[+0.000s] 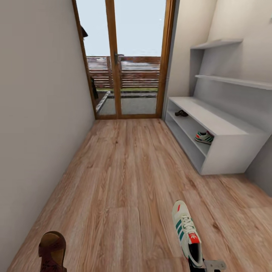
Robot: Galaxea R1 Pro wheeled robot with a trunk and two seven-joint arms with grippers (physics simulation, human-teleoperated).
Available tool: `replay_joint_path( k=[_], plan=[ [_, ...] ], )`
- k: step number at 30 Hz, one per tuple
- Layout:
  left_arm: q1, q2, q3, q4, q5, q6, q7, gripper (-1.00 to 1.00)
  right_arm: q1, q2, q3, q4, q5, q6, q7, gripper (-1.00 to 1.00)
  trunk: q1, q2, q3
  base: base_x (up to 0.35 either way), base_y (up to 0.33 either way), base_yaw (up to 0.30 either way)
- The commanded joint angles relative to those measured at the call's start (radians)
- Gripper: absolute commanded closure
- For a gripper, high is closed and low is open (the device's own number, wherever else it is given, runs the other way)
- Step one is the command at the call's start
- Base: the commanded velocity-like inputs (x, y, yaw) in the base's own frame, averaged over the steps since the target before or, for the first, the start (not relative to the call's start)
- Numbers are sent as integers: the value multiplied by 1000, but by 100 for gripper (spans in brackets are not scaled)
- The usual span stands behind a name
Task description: Pick up the two gym shoes and the two sandals from the corridor floor and place them onto the hallstand (shoe rack) in the corridor, making sure they are on the rack and not on the floor. Arrange them so the two gym shoes are next to each other and the two sandals are next to each other.
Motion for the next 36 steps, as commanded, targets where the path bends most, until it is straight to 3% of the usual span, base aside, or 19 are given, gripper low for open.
replay_joint_path(
  k=[1,36],
  plan=[
    [-1,-1,9,0,-12,-2,-5,100,-1,1,-9,0,3,-4,8,100,0,0,-1,339,0,0],
    [-1,-3,8,-3,-13,-2,-16,100,-1,1,-7,-1,3,-3,13,100,0,0,-1,339,0,0]
  ],
)
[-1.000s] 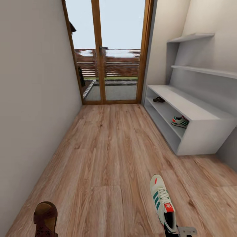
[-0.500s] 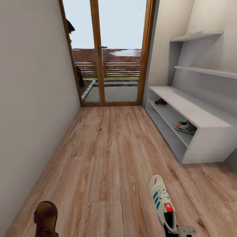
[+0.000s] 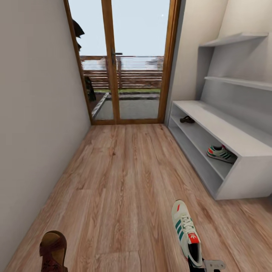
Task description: Pick up the two gym shoes and the two sandals from the corridor floor and place them onto the hallstand (shoe rack) in the corridor, making sure they are on the rack and not on the floor. Arrange them so the two gym shoes are next to each other and the two sandals are next to each other.
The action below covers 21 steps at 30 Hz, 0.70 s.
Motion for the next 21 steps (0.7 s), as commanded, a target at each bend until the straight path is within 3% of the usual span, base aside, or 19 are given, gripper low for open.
replay_joint_path(
  k=[1,21],
  plan=[
    [-1,-1,9,0,-12,-2,-5,100,-1,1,-8,0,4,-4,8,100,0,0,-1,339,0,0],
    [-1,0,10,0,-11,-2,-5,100,-1,1,-9,1,3,-4,8,100,0,0,-1,339,20,0]
  ],
)
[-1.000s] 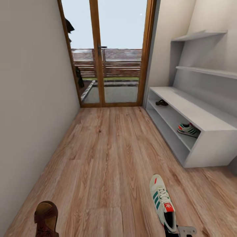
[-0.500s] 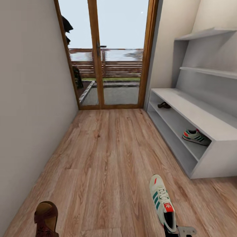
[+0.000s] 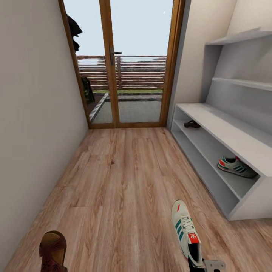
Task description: Pick up the two gym shoes and the two sandals from the corridor floor and place them onto the hallstand (shoe rack) in the corridor, making sure they are on the rack and not on the floor. Arrange them so the two gym shoes are next to each other and the two sandals are next to each other.
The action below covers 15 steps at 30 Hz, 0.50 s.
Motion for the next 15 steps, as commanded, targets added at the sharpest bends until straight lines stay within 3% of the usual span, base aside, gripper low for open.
replay_joint_path(
  k=[1,15],
  plan=[
    [-1,-1,9,0,-12,-2,-5,100,-1,1,-8,0,4,-4,8,100,0,0,-1,339,74,0],
    [-1,-1,9,0,-12,-2,-5,100,-1,1,-8,0,4,-4,8,100,0,0,-1,339,79,0]
  ],
)
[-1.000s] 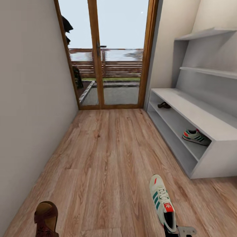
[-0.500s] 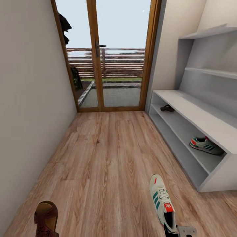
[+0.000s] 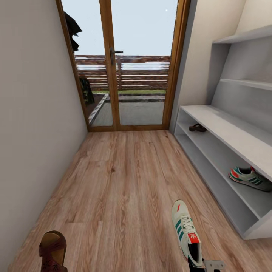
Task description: Pick up the two gym shoes and the two sandals from the corridor floor and place them onto the hallstand (shoe rack) in the corridor, making sure they are on the rack and not on the floor. Arrange them so the two gym shoes are next to each other and the two sandals are next to each other.
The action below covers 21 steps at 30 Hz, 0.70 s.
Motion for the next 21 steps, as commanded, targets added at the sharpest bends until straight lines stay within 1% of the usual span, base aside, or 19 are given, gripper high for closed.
replay_joint_path(
  k=[1,13,16,21],
  plan=[
    [-1,-1,9,0,-12,-2,-5,100,-1,1,-8,0,4,-4,8,100,0,0,-1,339,80,0],
    [-1,-1,8,0,-12,-2,-5,100,-1,1,-8,0,4,-4,8,100,0,0,-1,339,80,-8],
    [-1,-1,9,0,-12,-2,-5,100,-1,1,-8,1,4,-4,8,100,0,0,-1,339,80,-161],
    [-1,-1,9,0,-12,-2,-5,100,-1,1,-8,2,4,-3,8,100,0,0,-1,339,80,-248]
  ],
)
